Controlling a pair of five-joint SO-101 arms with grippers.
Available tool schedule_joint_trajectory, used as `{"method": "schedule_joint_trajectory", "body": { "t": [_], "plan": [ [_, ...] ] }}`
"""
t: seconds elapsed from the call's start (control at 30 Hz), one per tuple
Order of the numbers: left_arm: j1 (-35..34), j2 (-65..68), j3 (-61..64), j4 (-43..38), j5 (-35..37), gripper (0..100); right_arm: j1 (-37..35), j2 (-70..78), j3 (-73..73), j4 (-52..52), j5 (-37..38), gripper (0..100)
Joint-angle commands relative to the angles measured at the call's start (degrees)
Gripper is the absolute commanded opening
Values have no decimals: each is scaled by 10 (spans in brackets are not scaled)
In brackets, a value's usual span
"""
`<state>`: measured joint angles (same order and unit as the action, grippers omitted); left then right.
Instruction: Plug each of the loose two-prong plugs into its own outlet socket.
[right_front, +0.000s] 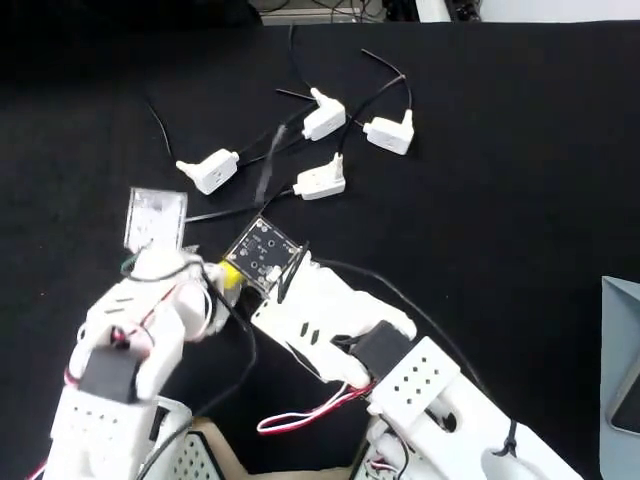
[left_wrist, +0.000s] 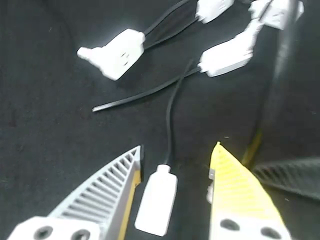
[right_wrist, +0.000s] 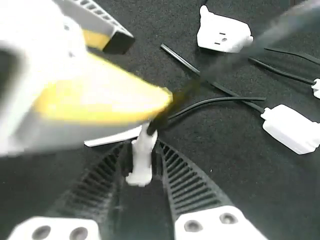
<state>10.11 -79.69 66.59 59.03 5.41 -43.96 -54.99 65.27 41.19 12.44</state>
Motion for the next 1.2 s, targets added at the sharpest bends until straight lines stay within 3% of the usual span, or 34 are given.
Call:
{"method": "schedule_joint_trajectory", "body": {
  "t": [0.0, 0.13, 0.4, 0.63, 0.87, 1.17],
  "plan": [
    [41, -96, 14, 26, 2, 232, -4, -1, -3, -11, 3, 12],
    [15, -139, 37, 26, 3, 289, -4, -1, -3, -10, 3, 12],
    [-65, -101, 38, 30, -13, 296, 2, -2, -22, 34, 3, 11],
    [-70, 28, 47, 32, -100, 296, 97, -2, -49, 50, 3, 11],
    [-76, 196, 44, 24, -176, 297, 106, -2, -49, 47, 4, 11],
    [-229, 266, 48, -91, -249, 296, 106, -2, -47, 47, 4, 11]
  ]
}}
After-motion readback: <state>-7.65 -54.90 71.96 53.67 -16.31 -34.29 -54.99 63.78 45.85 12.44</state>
